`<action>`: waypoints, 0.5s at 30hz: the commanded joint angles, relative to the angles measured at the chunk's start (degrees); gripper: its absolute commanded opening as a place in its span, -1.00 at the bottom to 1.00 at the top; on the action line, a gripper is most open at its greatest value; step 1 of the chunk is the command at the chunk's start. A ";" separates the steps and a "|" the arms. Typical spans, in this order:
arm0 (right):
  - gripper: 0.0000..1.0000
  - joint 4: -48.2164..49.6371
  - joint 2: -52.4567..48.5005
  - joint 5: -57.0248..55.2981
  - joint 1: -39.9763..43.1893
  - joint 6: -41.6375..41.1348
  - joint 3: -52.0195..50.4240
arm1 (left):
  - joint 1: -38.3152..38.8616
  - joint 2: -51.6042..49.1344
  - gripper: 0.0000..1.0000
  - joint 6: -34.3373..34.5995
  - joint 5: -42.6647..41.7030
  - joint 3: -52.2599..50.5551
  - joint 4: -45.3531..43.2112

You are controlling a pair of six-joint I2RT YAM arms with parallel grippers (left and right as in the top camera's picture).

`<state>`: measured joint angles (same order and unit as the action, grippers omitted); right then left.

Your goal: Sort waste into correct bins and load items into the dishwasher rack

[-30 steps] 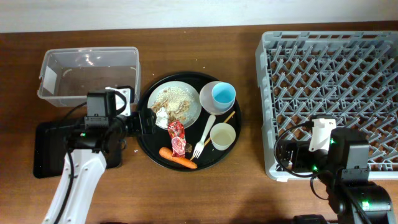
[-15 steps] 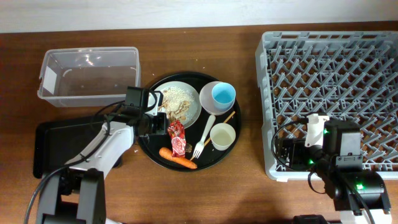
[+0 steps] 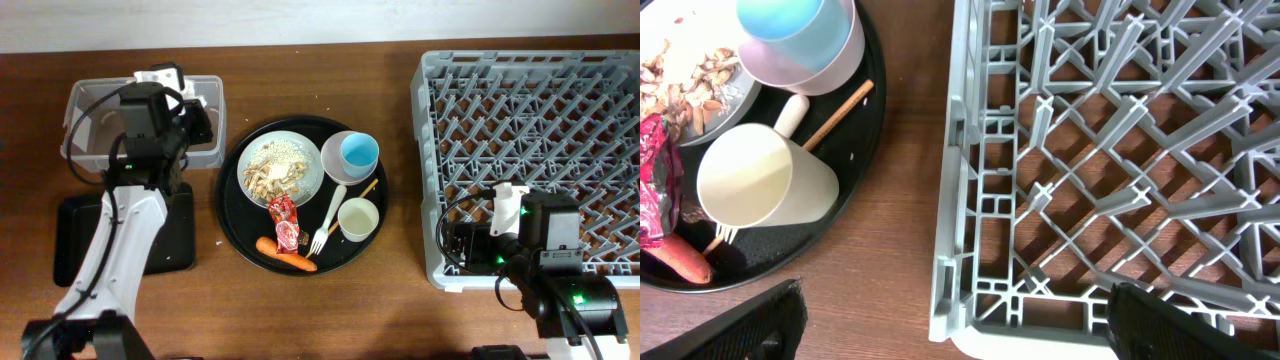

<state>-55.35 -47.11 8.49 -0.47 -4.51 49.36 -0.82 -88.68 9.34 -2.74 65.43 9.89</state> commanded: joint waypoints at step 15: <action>0.97 -0.17 0.13 -0.13 -0.22 -0.42 1.22 | 16.06 4.00 0.98 4.09 -5.42 0.04 37.24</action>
<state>-55.68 -47.20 8.49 -0.47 -4.56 49.47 8.51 -84.27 9.50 -7.29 66.43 39.22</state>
